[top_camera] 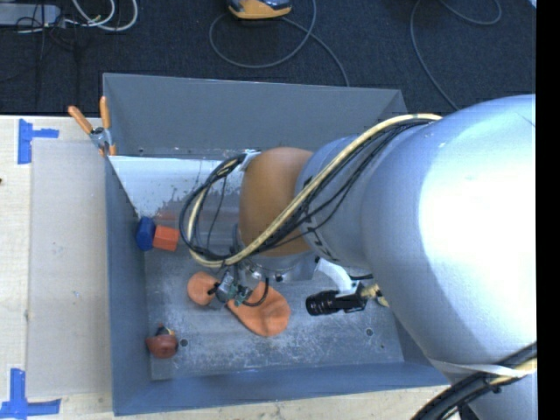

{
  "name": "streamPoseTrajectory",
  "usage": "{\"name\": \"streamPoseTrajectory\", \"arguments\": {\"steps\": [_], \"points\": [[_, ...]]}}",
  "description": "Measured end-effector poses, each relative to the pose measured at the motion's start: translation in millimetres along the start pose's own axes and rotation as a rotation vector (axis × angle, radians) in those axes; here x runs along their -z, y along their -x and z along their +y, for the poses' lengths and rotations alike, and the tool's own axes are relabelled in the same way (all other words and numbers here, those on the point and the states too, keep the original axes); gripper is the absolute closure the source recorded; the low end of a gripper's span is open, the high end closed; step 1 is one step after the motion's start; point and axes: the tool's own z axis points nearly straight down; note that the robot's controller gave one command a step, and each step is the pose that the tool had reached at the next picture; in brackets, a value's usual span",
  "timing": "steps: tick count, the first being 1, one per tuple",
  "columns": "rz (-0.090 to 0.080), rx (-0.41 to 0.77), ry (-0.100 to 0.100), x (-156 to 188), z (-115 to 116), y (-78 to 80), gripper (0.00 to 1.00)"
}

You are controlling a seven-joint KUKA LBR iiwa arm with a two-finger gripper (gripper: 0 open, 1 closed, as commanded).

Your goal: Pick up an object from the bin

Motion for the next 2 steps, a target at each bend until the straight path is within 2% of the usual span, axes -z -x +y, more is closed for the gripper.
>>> {"name": "streamPoseTrajectory", "arguments": {"steps": [2], "points": [[-0.004, 0.002, 0.005, 37, 1, 0.7, 1.00]]}}
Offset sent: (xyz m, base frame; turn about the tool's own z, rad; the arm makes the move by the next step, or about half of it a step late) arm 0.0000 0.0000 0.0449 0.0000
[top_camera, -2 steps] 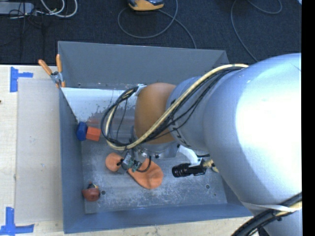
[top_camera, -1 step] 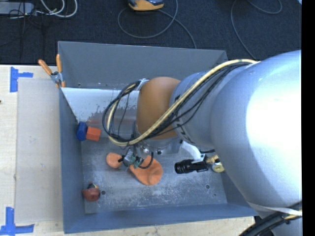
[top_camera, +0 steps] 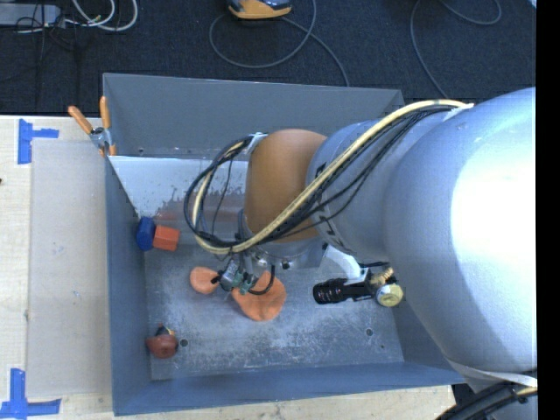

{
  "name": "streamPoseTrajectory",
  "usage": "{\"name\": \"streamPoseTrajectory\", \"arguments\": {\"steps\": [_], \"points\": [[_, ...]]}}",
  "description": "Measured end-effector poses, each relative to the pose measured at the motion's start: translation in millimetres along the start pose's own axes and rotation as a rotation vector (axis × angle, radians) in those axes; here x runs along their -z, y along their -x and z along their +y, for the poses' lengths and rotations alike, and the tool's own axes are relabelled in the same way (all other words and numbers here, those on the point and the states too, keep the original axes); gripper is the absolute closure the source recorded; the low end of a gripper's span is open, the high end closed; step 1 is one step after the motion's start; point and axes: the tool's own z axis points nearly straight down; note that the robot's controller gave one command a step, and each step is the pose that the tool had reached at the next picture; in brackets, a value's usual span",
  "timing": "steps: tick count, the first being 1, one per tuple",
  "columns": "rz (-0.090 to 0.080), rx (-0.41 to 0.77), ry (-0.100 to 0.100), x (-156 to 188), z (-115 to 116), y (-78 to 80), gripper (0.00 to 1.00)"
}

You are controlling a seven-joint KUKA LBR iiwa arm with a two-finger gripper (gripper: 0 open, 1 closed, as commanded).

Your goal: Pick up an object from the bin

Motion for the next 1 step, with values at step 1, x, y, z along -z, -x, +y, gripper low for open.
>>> {"name": "streamPoseTrajectory", "arguments": {"steps": [1], "points": [[0.000, 0.000, 0.000, 6.3, -0.1, 0.1, 1.00]]}}
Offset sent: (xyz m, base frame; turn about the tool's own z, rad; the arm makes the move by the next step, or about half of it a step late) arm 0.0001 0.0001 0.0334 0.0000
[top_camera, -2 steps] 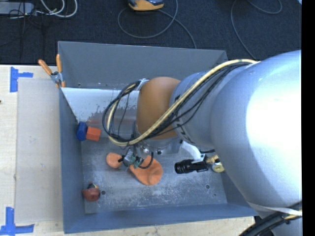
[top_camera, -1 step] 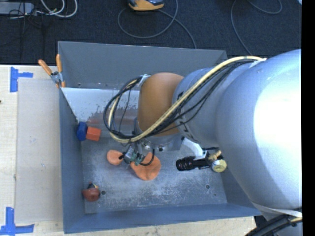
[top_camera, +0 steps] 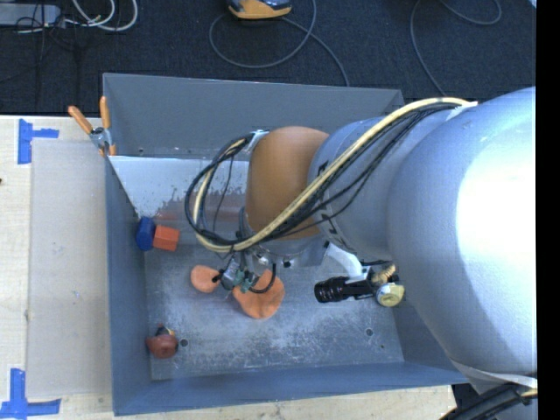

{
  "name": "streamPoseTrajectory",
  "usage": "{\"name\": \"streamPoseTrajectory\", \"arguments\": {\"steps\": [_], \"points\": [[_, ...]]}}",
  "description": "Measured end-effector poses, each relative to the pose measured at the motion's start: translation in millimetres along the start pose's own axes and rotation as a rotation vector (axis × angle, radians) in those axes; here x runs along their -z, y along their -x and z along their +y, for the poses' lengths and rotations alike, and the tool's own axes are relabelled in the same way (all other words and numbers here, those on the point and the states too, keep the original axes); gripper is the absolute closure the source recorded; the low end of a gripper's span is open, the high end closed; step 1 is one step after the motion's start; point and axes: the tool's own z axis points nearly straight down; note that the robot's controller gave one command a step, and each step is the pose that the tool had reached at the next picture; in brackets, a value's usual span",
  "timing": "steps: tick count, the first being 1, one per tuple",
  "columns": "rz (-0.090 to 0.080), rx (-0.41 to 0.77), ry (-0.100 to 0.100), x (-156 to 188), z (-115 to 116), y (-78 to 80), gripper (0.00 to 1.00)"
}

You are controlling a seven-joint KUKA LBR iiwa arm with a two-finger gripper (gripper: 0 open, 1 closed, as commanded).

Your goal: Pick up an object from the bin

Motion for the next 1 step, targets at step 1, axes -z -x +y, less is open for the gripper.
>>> {"name": "streamPoseTrajectory", "arguments": {"steps": [1], "points": [[0.002, 0.001, -0.003, 4.6, -0.7, -0.4, 1.00]]}}
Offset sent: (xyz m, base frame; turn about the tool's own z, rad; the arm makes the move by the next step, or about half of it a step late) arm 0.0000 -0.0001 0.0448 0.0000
